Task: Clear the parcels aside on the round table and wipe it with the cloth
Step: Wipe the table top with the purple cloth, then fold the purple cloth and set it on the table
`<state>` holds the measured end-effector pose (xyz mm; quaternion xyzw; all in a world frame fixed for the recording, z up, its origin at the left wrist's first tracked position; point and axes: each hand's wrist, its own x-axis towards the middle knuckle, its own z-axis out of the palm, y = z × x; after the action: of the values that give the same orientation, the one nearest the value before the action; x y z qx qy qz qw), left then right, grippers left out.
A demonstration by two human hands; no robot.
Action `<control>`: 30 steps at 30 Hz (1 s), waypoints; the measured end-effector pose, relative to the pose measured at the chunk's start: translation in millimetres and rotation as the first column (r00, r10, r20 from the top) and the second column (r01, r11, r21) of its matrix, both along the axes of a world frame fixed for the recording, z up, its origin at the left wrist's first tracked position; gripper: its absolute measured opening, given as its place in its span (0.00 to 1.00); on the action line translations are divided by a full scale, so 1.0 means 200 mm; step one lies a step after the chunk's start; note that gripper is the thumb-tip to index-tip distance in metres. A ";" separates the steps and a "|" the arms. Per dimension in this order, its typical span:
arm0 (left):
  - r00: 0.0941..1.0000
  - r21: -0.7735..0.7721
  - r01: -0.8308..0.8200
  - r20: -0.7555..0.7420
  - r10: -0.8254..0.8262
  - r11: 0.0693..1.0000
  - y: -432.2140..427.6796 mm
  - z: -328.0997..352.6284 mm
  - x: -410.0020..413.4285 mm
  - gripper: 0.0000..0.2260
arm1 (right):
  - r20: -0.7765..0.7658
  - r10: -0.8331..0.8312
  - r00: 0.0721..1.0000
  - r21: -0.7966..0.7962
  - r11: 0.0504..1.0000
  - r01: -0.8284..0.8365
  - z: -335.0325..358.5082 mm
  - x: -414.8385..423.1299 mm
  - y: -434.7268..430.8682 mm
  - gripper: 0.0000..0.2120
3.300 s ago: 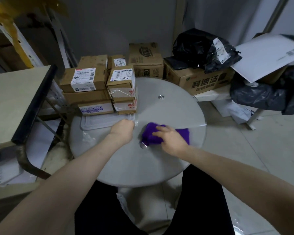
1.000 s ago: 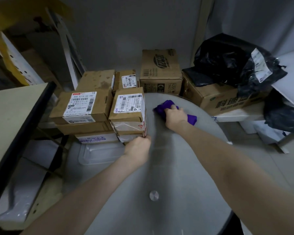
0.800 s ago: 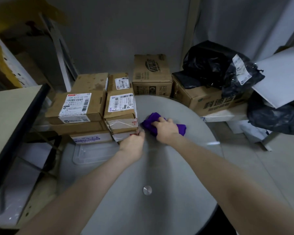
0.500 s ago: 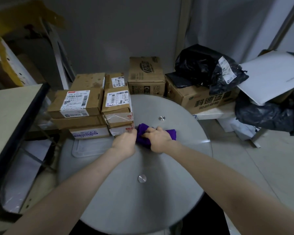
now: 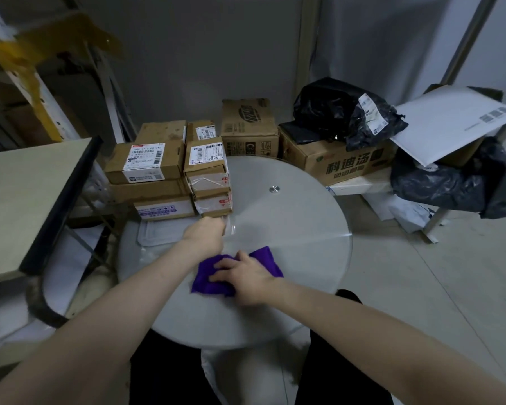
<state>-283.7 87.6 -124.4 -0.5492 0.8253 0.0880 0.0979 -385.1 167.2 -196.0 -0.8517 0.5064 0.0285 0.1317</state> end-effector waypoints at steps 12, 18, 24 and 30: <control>0.998 0.021 0.055 0.011 -0.055 0.998 0.16 -0.02 0.05 0.15 | 0.225 0.187 0.956 -0.065 0.982 -0.176 -0.08 -0.23 0.30 0.24; 0.998 0.036 0.069 -0.013 -0.068 0.997 0.19 -0.02 0.02 0.16 | 0.256 0.016 0.966 -0.133 0.991 0.019 -0.11 -0.53 0.31 0.21; 0.995 0.035 0.090 -0.051 -0.088 0.995 0.23 -0.03 -0.01 0.17 | 0.219 -0.384 0.897 -0.104 0.905 0.413 -0.11 -0.72 0.28 0.24; 0.991 0.068 0.078 -0.114 -0.070 0.995 0.23 -0.04 -0.01 0.16 | 0.227 -0.516 0.826 -0.023 0.845 0.534 -0.04 -0.49 0.30 0.25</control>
<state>-285.1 133.7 -132.7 -0.5085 0.8456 0.1445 0.0748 -484.1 227.4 -204.9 -0.6824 0.7048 -0.1215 0.1512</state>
